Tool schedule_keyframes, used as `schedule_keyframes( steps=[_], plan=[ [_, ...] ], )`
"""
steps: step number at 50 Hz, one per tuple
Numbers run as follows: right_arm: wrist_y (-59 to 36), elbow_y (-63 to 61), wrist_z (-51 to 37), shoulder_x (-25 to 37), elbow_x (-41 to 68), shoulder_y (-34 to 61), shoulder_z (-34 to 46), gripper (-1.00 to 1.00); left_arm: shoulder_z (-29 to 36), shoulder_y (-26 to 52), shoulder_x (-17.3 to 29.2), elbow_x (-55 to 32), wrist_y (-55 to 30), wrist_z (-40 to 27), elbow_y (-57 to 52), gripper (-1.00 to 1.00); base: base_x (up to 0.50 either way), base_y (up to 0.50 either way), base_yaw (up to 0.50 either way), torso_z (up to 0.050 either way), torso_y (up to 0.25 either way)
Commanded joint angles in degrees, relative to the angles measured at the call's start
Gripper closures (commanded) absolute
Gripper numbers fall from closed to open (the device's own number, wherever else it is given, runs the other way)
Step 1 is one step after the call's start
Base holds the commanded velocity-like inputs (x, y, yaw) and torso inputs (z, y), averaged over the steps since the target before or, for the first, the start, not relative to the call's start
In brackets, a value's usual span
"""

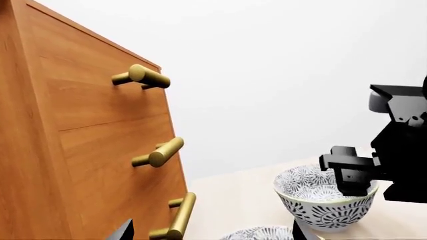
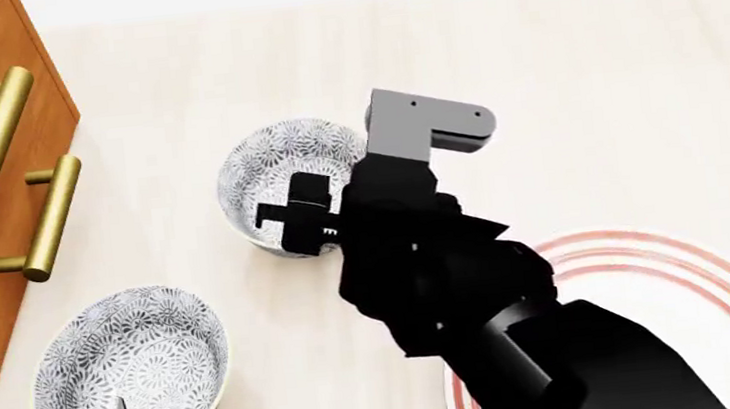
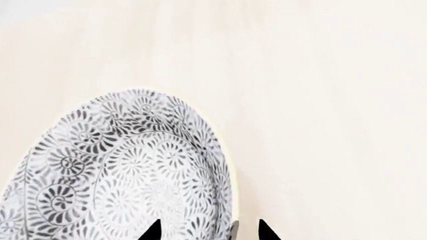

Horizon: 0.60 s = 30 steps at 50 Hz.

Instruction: Pick up the bowl and put it in the front on the plate.

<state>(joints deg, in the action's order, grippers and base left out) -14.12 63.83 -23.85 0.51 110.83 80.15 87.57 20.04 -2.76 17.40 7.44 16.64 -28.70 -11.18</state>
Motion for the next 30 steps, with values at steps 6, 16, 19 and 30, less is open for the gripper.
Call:
schedule_keyframes(
  steps=[6, 16, 19, 30],
  plan=[
    [1.54, -0.53, 0.77, -0.43, 1.99, 0.26, 2.45, 1.0, -0.2, 0.16, -0.26, 0.4, -0.24, 0.36, 0.12, -1.0, 0.0, 0.0, 0.0, 0.0, 0.0],
    [3.01, -1.63, 0.42, 0.14, 1.83, 1.0, 2.57, 1.0, -0.11, 0.2, -0.11, 0.28, -0.47, 0.18, -0.09, -1.0, 0.0, 0.0, 0.0, 0.0, 0.0],
    [4.09, -4.19, -0.99, 1.55, 1.4, 1.83, 2.37, 1.0, -0.15, 0.23, -0.09, 0.29, -0.56, 0.03, -0.1, -1.0, 0.0, 0.0, 0.0, 0.0, 0.0],
    [4.23, -5.85, -1.04, 5.71, 1.07, 7.95, 1.16, 1.0, -0.28, 0.35, -0.12, -0.04, -1.37, -0.32, -0.46, -1.0, 0.0, 0.0, 0.0, 0.0, 0.0]
  ],
)
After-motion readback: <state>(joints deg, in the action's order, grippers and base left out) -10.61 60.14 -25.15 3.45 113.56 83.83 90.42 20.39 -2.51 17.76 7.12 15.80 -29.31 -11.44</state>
